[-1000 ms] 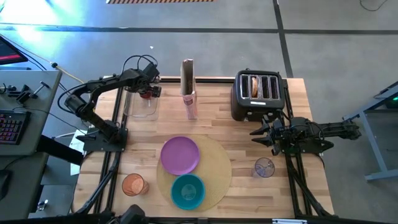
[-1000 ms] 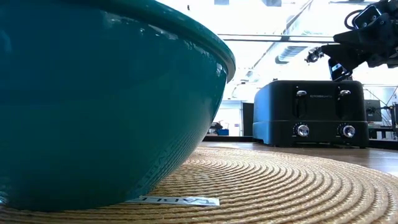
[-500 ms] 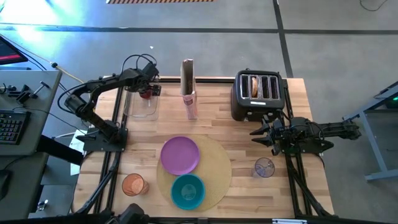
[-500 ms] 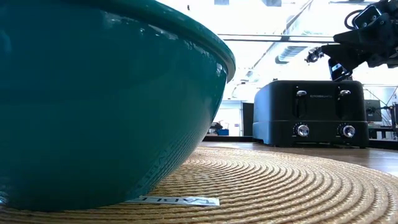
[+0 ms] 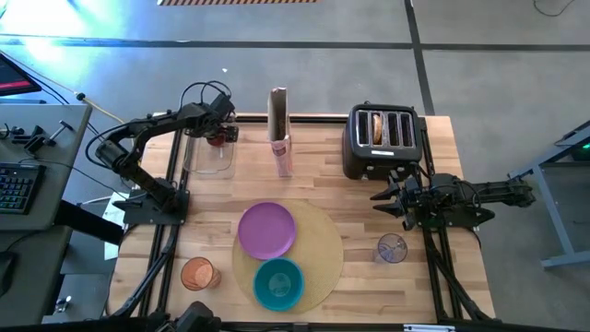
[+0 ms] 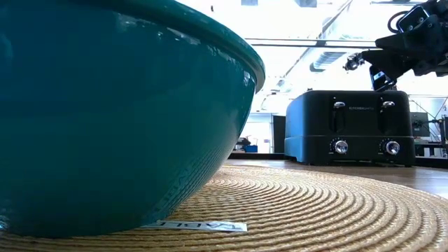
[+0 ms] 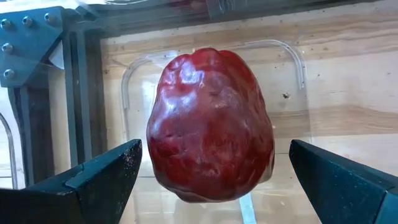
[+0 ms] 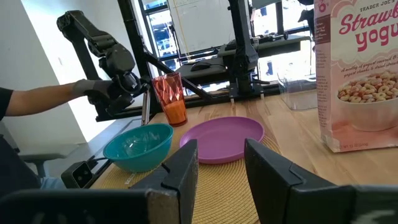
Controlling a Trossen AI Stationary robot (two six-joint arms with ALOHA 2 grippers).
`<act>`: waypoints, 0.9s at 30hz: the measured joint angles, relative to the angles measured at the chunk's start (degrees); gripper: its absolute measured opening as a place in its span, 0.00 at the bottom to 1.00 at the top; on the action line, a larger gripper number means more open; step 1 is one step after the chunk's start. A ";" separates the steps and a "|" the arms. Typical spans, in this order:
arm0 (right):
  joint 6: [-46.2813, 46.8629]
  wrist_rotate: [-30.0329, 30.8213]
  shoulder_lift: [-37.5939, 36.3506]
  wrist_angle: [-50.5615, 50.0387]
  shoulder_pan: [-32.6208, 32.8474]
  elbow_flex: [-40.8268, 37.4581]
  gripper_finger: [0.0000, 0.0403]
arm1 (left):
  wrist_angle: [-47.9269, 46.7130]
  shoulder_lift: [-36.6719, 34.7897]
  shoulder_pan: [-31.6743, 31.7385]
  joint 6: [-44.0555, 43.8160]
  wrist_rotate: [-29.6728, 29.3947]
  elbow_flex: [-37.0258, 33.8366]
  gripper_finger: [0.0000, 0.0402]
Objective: Arrange a breakfast setting
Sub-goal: Put the red apple on the purple plate
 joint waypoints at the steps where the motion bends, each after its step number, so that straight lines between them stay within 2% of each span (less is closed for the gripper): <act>1: 0.00 0.01 0.00 0.00 0.00 -0.01 0.28 | 0.04 0.00 0.00 0.00 0.02 0.00 0.99; 17: -0.02 0.00 0.00 0.00 0.00 -0.01 0.28 | 0.18 0.00 0.00 0.00 0.70 0.00 0.98; 27: -0.02 0.01 0.00 0.00 0.00 -0.01 0.28 | -2.09 -0.02 0.94 -0.02 0.93 0.00 0.88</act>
